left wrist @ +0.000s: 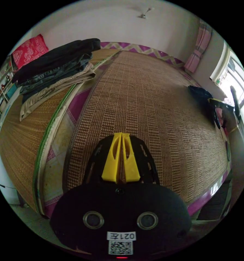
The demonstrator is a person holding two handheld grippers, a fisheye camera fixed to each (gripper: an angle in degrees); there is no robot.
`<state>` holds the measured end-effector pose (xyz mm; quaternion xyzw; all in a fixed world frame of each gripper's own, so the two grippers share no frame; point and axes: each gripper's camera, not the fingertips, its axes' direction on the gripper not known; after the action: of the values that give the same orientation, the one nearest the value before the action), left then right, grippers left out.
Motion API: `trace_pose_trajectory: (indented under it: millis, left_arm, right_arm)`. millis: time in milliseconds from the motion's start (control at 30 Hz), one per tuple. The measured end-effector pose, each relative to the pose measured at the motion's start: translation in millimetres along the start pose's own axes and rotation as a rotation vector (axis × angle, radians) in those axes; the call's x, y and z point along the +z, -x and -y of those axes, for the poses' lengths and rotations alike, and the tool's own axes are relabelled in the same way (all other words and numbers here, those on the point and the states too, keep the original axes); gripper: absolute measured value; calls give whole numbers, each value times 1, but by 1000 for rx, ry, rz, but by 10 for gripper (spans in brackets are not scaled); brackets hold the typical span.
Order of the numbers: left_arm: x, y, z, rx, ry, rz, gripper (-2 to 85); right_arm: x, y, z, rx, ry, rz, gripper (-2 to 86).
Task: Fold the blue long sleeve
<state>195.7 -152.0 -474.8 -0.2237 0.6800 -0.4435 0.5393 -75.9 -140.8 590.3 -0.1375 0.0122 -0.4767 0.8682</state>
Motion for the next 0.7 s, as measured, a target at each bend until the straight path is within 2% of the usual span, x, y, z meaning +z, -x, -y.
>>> trace_pose_trajectory:
  millis: [133,367,467,600,700]
  left_arm:
    - [12,-12,-15,34,2,66,-9]
    - [22,-14,-51,81,23,133,-9]
    - [15,7,-73,23,5,63,-9]
    - [9,50,-100,-74,-7,-117,-8]
    - [2,62,-117,-70,-12,-159,-3]
  right_arm:
    - [-69,82,-4,-194,-12,67,44]
    - [-151,246,-63,-459,15,464,45]
    - [-164,291,-97,-518,-30,489,46]
    - [-160,293,-123,-471,-54,476,62]
    - [-163,259,-144,-397,-57,606,101]
